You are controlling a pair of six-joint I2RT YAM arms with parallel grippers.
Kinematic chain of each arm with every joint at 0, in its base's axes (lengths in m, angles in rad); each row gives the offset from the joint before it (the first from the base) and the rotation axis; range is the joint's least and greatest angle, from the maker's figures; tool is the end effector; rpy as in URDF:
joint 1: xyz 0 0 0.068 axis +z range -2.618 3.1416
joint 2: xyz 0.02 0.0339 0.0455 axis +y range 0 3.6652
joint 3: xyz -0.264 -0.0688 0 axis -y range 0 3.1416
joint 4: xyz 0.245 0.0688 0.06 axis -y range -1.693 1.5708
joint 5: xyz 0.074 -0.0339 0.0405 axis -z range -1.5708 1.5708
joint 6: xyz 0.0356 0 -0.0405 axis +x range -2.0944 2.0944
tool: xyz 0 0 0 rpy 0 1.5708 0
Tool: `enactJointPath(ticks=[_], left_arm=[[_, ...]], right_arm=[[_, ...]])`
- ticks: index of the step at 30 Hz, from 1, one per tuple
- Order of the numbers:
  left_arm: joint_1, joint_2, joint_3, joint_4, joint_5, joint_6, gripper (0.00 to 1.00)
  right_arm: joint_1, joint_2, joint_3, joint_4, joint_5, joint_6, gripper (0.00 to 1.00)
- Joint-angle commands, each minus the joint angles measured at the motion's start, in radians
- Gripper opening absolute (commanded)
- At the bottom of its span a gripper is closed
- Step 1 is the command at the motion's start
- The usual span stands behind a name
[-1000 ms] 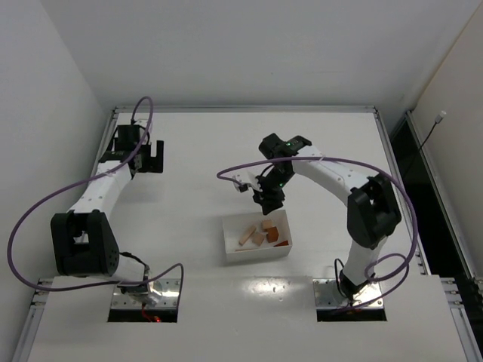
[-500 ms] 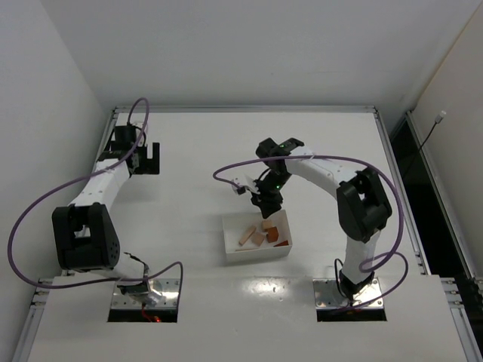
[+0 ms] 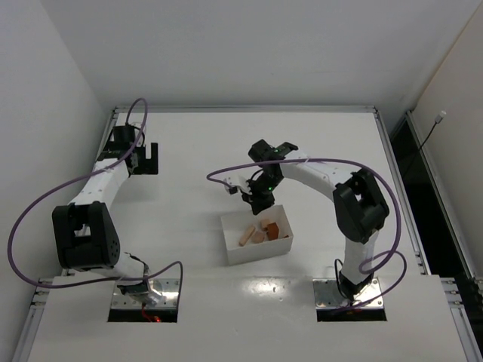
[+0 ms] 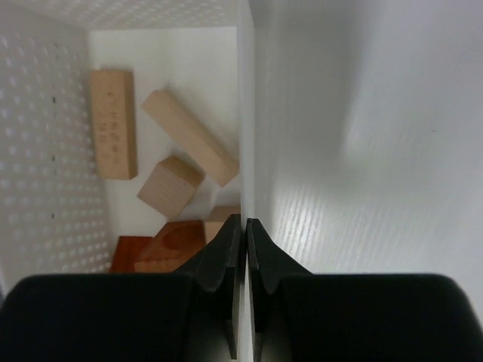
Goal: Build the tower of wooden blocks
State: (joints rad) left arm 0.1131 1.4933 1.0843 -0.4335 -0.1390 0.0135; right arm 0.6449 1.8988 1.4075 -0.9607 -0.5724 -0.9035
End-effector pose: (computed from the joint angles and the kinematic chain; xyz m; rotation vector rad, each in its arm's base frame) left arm 0.3183 0.0411 0.2528 -0.1841 2.4079 0.2259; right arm 0.2775 0.2328 0.1976 -2.0231 1.9977 0.8078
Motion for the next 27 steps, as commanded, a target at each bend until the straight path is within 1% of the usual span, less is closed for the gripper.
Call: enactJointPath(ticks=[1, 3, 4, 5, 6, 7, 8, 9, 10, 11, 12, 14, 16, 19, 21, 22, 23, 24, 25, 26, 27], left_arm=[[0.013, 0.008, 0.012, 0.018, -0.007, -0.012, 0.99], [0.013, 0.008, 0.012, 0.018, 0.002, -0.012, 0.99], [0.013, 0.008, 0.012, 0.018, 0.003, -0.021, 0.99], [0.013, 0.021, 0.023, 0.018, 0.012, -0.035, 0.99], [0.013, 0.021, 0.023, 0.018, -0.005, -0.053, 0.99], [0.013, 0.021, 0.032, 0.027, -0.019, -0.067, 0.99], [0.013, 0.03, 0.032, 0.027, -0.036, -0.099, 0.99], [0.013, 0.03, 0.042, 0.027, -0.078, -0.118, 0.99], [0.013, 0.03, 0.057, 0.018, -0.097, -0.13, 0.99], [0.013, 0.041, 0.057, 0.018, -0.117, -0.159, 0.99], [0.013, 0.051, 0.087, 0.004, -0.154, -0.174, 0.99], [0.013, 0.071, 0.118, -0.048, -0.163, -0.184, 0.99], [0.013, 0.103, 0.169, -0.091, -0.163, -0.195, 0.99], [0.013, 0.104, 0.178, -0.116, -0.151, -0.184, 0.99], [0.013, 0.094, 0.169, -0.103, -0.151, -0.172, 0.99], [0.013, 0.094, 0.169, -0.103, -0.151, -0.172, 0.99], [0.013, 0.094, 0.169, -0.103, -0.177, -0.172, 0.99], [0.013, 0.094, 0.169, -0.103, -0.186, -0.172, 0.99], [0.013, 0.094, 0.178, -0.103, -0.195, -0.172, 0.99], [0.013, 0.094, 0.178, -0.103, -0.218, -0.172, 0.99], [0.022, 0.094, 0.178, -0.103, -0.218, -0.172, 0.99]], right_arm=[[-0.001, 0.017, -0.05, 0.046, 0.012, 0.028, 0.0], [-0.024, 0.002, -0.086, 0.095, 0.054, 0.09, 0.0], [-0.033, -0.012, -0.102, 0.184, 0.081, 0.128, 0.0], [-0.043, -0.051, -0.117, 0.248, 0.162, 0.179, 0.0], [-0.054, -0.073, -0.149, 0.319, 0.216, 0.292, 0.0], [-0.071, -0.092, -0.16, 0.447, 0.268, 0.34, 0.0], [-0.071, -0.11, -0.169, 0.505, 0.37, 0.374, 0.0], [-0.08, -0.144, -0.189, 0.64, 0.437, 0.447, 0.0], [-0.08, -0.159, -0.203, 0.642, 0.504, 0.481, 0.0], [-0.08, -0.173, -0.229, 0.772, 0.628, 0.5, 0.0], [-0.068, -0.184, -0.229, 0.83, 0.684, 0.5, 0.0], [-0.059, -0.193, -0.245, 0.954, 0.823, 0.511, 0.0], [-0.059, -0.173, -0.196, 0.977, 0.906, 0.485, 0.0], [-0.05, -0.144, -0.107, 0.978, 0.953, 0.439, 0.0], [-0.036, -0.144, -0.103, 1.049, 0.986, 0.388, 0.0], [-0.007, -0.144, -0.117, 1.092, 1.037, 0.315, 0.0], [0.011, -0.155, -0.163, 1.149, 1.074, 0.273, 0.0], [0.03, -0.155, -0.194, 1.286, 1.106, 0.226, 0.0], [0.05, -0.155, -0.234, 1.379, 1.165, 0.174, 0.0], [0.086, -0.155, -0.322, 1.477, 1.189, 0.052, 0.0], [0.105, -0.155, -0.365, 1.669, 1.206, -0.013, 0.0]])
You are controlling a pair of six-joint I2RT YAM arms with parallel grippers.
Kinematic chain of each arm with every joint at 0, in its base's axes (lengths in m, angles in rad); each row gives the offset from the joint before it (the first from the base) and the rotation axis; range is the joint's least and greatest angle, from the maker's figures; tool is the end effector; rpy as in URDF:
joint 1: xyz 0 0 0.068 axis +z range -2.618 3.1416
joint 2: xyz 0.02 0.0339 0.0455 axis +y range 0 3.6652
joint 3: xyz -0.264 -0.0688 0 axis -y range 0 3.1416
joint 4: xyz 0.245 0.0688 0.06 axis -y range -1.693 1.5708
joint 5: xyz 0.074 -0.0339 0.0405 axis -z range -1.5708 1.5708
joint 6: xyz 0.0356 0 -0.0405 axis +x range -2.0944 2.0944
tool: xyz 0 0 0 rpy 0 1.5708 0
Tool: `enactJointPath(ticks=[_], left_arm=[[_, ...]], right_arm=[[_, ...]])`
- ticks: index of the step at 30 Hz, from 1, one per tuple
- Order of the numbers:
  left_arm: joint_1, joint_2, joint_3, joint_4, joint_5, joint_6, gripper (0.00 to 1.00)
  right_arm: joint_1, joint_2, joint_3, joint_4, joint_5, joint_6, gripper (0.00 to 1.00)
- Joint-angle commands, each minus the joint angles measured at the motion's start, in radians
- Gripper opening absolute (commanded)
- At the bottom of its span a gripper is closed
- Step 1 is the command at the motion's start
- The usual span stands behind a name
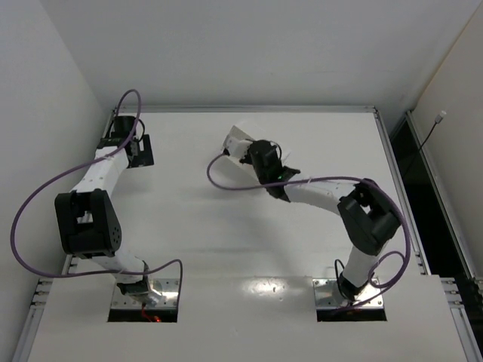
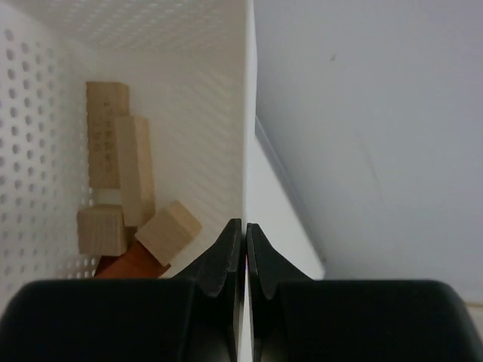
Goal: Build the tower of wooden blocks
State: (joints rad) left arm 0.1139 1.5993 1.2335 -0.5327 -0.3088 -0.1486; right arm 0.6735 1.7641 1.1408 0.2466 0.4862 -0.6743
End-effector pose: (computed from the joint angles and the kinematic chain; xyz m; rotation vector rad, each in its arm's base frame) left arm 0.3415 0.0500 0.2614 -0.4512 2.4033 0.3652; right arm 0.3252 0.2382 0.2395 -0.9371 1.6877 -0.4726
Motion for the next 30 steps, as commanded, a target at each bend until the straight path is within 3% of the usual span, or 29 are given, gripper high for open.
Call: enactJointPath(ticks=[1, 6, 8, 20, 26, 30], left_arm=[[0.021, -0.012, 0.029, -0.004, -0.049, -0.009, 0.99], [0.041, -0.021, 0.029, -0.004, -0.058, -0.009, 0.99], [0.05, -0.021, 0.029, -0.013, -0.058, -0.009, 0.99], [0.069, -0.03, 0.027, -0.043, -0.056, -0.009, 0.99], [0.081, 0.004, 0.018, -0.032, -0.024, 0.001, 0.99], [0.09, 0.048, 0.043, -0.006, 0.043, 0.011, 0.99]], right_arm=[[0.093, -0.005, -0.137, 0.543, 0.173, -0.305, 0.0], [0.117, 0.087, -0.205, 0.736, 0.219, -0.499, 0.0], [0.127, 0.147, -0.252, 0.993, 0.219, -0.624, 0.0], [0.228, 0.268, -0.407, 1.568, 0.194, -1.042, 0.0], [0.298, 0.268, -0.457, 1.568, 0.206, -1.133, 0.0], [0.324, 0.308, -0.4, 1.568, 0.241, -1.241, 0.0]])
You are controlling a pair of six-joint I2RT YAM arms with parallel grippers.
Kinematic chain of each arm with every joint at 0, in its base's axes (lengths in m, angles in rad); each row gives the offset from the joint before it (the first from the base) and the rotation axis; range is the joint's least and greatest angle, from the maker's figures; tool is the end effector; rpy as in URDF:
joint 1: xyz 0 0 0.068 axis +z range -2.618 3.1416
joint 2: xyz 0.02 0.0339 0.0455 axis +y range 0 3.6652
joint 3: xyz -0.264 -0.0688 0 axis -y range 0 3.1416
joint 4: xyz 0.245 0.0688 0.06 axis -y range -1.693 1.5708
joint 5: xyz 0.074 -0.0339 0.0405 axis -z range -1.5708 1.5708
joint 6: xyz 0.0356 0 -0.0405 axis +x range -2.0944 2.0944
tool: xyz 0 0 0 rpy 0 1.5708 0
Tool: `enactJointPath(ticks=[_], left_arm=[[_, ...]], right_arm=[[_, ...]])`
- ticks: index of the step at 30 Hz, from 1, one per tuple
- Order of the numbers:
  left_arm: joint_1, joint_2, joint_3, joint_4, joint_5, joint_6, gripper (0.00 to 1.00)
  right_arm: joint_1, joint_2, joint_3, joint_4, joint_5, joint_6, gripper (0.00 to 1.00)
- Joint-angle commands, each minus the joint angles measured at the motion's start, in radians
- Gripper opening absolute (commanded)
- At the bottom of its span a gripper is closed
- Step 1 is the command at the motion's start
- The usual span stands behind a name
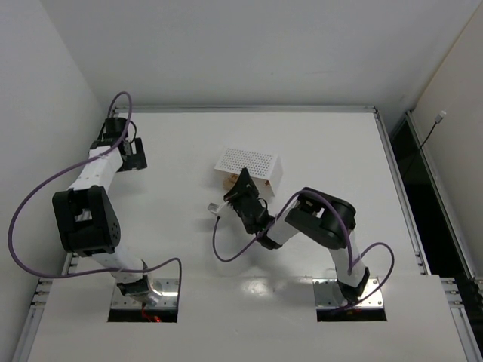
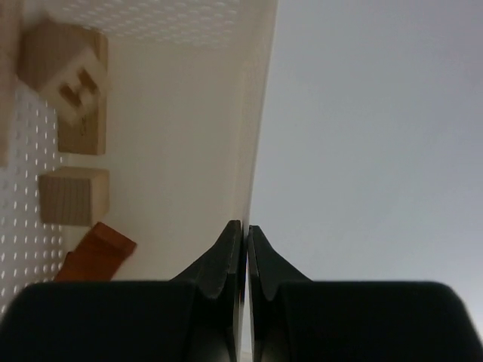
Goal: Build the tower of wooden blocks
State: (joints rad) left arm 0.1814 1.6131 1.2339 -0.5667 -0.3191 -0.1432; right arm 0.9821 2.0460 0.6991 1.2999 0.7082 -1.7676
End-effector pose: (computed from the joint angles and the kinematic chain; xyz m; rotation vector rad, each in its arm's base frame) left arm 0.3364 0.0731 0.2549 -0.5308 2.4395 0.4165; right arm 0.2162 0.2821 0.1179 -1.4957 0.8865 -1.1587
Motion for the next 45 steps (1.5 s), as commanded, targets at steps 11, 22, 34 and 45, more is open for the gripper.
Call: enactJointPath(ticks=[11, 22, 34, 45], left_arm=[[0.069, 0.09, 0.059, 0.062, 0.196, 0.025, 0.99], [0.069, 0.09, 0.07, 0.073, 0.224, 0.025, 0.99], [0.069, 0.071, 0.07, 0.054, 0.226, 0.016, 0.99], [0.069, 0.053, 0.07, 0.045, 0.226, 0.007, 0.99]], right_arm=[[0.058, 0.011, 0.002, 0.515, -0.079, -0.329, 0.0], [0.018, 0.04, 0.14, 0.492, -0.058, -0.389, 0.0], [-0.143, 0.103, 0.5, 0.389, 0.039, -0.342, 0.0], [-0.293, -0.087, 0.822, -1.079, 0.481, 0.72, 0.0]])
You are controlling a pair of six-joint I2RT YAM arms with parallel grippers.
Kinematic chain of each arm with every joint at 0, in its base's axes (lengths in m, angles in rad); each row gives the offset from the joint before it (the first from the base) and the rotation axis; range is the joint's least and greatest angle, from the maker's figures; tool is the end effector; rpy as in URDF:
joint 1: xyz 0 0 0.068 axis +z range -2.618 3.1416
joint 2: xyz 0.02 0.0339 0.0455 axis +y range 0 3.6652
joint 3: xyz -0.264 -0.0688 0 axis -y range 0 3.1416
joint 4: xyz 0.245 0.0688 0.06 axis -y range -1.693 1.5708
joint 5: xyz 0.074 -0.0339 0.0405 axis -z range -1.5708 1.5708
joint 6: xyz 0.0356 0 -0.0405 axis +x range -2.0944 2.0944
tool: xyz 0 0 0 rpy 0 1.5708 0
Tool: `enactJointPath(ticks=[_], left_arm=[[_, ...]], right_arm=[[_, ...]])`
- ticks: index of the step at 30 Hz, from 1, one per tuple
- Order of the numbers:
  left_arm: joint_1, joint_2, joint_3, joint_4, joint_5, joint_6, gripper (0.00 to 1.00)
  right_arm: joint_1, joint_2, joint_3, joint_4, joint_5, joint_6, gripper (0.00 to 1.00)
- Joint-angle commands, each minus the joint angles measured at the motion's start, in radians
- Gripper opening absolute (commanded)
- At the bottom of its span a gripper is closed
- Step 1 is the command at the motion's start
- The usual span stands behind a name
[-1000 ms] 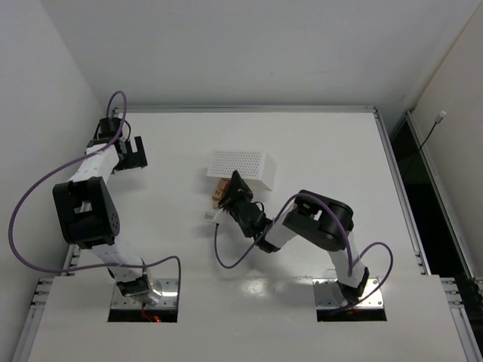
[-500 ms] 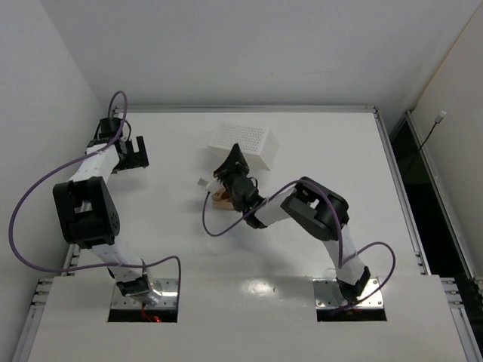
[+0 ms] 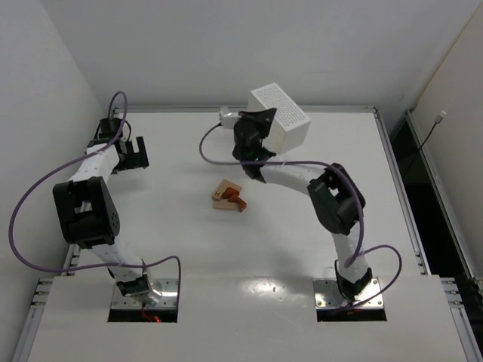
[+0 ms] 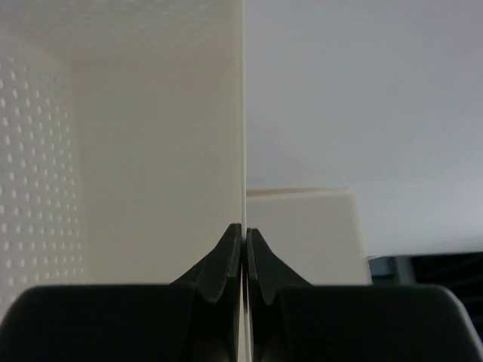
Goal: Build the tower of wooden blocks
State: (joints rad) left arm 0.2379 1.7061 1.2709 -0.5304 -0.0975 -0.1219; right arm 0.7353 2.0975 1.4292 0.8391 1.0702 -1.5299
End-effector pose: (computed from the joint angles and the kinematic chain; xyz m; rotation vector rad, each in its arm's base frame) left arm 0.3542 0.0895 0.2362 -0.4921 2.4900 0.1695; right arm 0.3710 0.2934 0.2525 -0.8207 1.4356 -1.3604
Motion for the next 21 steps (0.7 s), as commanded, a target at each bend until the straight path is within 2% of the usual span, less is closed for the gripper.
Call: enactJointPath(ticks=[1, 3, 5, 7, 13, 18, 21], left_arm=[[0.012, -0.049, 0.033, 0.009, 0.015, -0.015, 0.99], [0.012, -0.049, 0.033, 0.009, 0.025, -0.015, 0.99], [0.012, -0.059, 0.033, 0.0, 0.045, -0.015, 0.99], [0.012, -0.059, 0.033, 0.0, 0.071, -0.015, 0.99], [0.012, -0.077, 0.021, 0.0, 0.119, -0.025, 0.99], [0.003, -0.068, 0.03, -0.013, 0.145, -0.035, 0.99], [-0.006, -0.068, 0.051, -0.034, 0.145, -0.035, 0.99]], right_arm=[[-0.088, -0.139, 0.232, -0.86, 0.04, 0.848, 0.0], [-0.144, -0.127, 0.348, -1.318, -0.065, 1.087, 0.0], [-0.224, -0.158, 0.338, -1.412, -0.188, 1.215, 0.0], [-0.281, -0.175, 0.324, -1.512, -0.318, 1.275, 0.0], [-0.597, -0.156, 0.408, -1.682, -0.705, 1.415, 0.0], [-0.804, -0.107, 0.465, -1.658, -0.942, 1.424, 0.0], [-0.876, -0.07, 0.493, -1.631, -1.05, 1.435, 0.0]])
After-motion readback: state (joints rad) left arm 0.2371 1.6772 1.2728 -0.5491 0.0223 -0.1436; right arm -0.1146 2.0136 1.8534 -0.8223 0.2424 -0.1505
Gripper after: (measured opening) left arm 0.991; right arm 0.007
